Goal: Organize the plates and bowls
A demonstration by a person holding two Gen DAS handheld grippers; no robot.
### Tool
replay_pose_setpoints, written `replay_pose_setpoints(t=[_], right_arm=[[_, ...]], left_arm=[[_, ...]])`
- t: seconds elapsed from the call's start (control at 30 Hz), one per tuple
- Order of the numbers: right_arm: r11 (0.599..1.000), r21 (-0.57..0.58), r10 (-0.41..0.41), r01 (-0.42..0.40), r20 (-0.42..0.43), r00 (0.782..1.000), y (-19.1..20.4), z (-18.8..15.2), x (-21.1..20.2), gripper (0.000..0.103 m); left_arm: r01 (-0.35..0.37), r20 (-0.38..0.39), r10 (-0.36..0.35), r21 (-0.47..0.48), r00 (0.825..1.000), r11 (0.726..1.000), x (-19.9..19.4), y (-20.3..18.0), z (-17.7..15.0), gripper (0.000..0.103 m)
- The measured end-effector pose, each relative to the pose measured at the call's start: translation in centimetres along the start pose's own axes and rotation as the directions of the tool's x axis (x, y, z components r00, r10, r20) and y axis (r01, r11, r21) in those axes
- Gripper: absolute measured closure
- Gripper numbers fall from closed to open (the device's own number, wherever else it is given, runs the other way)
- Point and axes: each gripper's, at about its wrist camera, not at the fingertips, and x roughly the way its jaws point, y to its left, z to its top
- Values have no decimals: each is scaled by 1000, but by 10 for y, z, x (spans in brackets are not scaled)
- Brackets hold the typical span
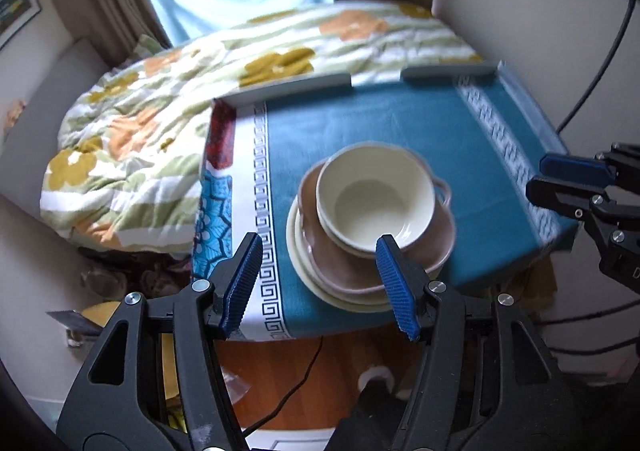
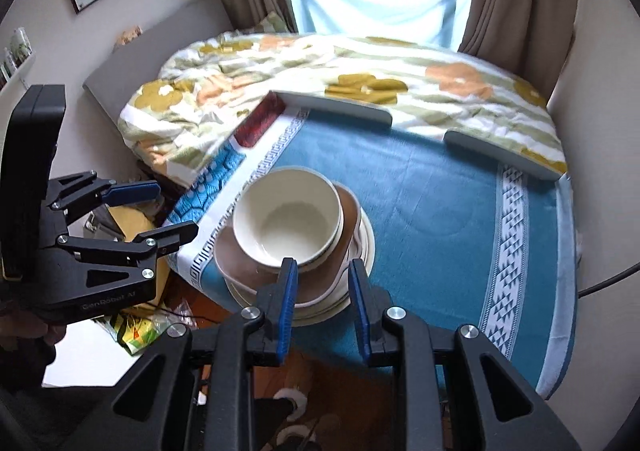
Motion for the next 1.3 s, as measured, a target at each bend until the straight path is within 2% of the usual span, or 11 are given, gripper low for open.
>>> replay_pose_setpoints(t=[0.07, 0.1, 0.13, 0.17, 0.2, 0.23, 0.27, 0.4, 0.57, 0.77, 1.3], right_arm=[[1000, 6, -24, 24, 87, 996, 3, 2, -33, 79], [999, 8, -42, 42, 128, 991, 5, 2, -49, 79], [998, 13, -63, 62, 169, 984, 6, 1, -65, 73], [996, 23, -84, 81, 205, 975, 6, 0, -78, 53], [994, 34, -105, 99, 240, 965, 6, -2, -91, 41], [993, 46, -120, 112, 275, 954, 6, -6, -104, 17], [990, 61, -138, 125, 304, 943, 5, -10, -114, 6], [963, 141, -264, 228, 352, 898, 2, -27, -138, 5], [940, 221, -327, 259, 374, 868, -8, -47, -154, 5], [931, 252, -348, 266, 380, 857, -10, -60, -166, 4], [924, 262, -366, 277, 404, 839, -6, -63, -176, 4]], left_arm=[[9, 113, -2, -60, 994, 998, -42, -2, 1, 45], [12, 168, 2, -84, 986, 996, -61, -3, 0, 40], [10, 228, 14, -107, 974, 994, -80, -4, -2, 20], [3, 284, 33, -127, 958, 992, -97, -6, -6, 0], [-4, 346, 54, -144, 937, 990, -114, -8, -11, 0], [-3, 399, 62, -147, 915, 989, -129, -12, -16, 0], [-4, 422, 65, -143, 904, 990, -139, -15, -18, 0], [-40, 444, 100, -143, 890, 989, -157, -30, -28, 0], [-50, 471, 112, -143, 875, 989, -164, -45, -46, 0], [-58, 481, 114, -130, 869, 990, -170, -53, -55, 0], [-76, 497, 131, -128, 858, 989, -177, -58, -58, 0]])
